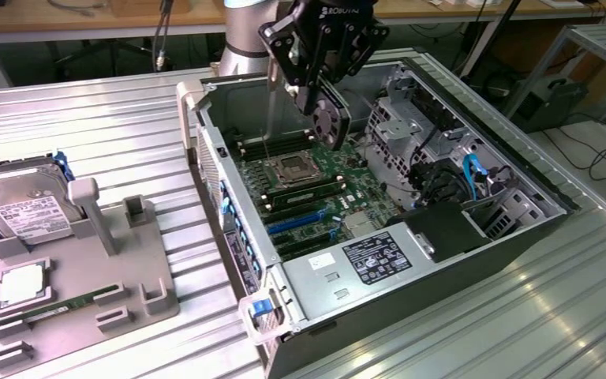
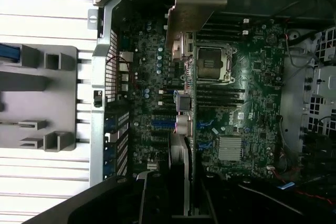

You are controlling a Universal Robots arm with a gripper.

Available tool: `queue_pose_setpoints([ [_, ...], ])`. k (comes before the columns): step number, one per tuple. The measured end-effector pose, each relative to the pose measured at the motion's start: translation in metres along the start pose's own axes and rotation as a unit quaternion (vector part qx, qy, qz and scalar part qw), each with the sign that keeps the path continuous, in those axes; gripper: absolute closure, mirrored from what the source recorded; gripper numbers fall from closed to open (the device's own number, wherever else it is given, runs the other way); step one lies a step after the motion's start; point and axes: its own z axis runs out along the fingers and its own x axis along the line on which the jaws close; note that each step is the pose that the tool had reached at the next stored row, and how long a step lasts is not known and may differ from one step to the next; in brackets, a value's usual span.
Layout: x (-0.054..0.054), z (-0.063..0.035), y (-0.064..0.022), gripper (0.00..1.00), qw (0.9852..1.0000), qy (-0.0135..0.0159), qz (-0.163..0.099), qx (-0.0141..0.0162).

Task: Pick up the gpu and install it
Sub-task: 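Pick up the gpu and move the gpu toward the slot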

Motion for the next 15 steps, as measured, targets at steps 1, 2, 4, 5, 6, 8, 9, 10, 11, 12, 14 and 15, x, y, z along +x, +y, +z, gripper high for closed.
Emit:
queue_pose_setpoints([
  [1,-0.001,0.0001,0.0,0.73,1.0,0.0,0.0,0.0],
  [2,-0.004,0.0002,-0.0001,0.73,1.0,0.0,0.0,-0.0001],
  [4,-0.007,0.0003,-0.0003,0.73,1.0,0.0,0.0,0.0],
  [5,-0.008,0.0004,-0.0004,0.73,1.0,0.0,0.0,0.0],
  [6,-0.01,0.0004,-0.0005,0.73,1.0,0.0,0.0,0.0],
  [8,-0.014,0.0005,-0.0007,0.73,1.0,0.0,0.0,0.0],
  [9,-0.015,0.0005,-0.0008,0.73,1.0,0.0,0.0,0.0],
  [10,-0.017,0.0006,-0.0009,0.73,1.0,0.0,0.0,0.0],
  [11,-0.018,0.0006,-0.0009,0.73,1.0,0.0,0.0,0.0],
  [12,-0.019,0.0007,-0.001,0.73,1.0,0.0,0.0,0.0],
  [14,-0.022,0.0008,-0.0012,0.73,1.0,0.0,0.0,0.0],
  [15,-0.025,0.0009,-0.0013,0.73,1.0,0.0,0.0,0.0],
])
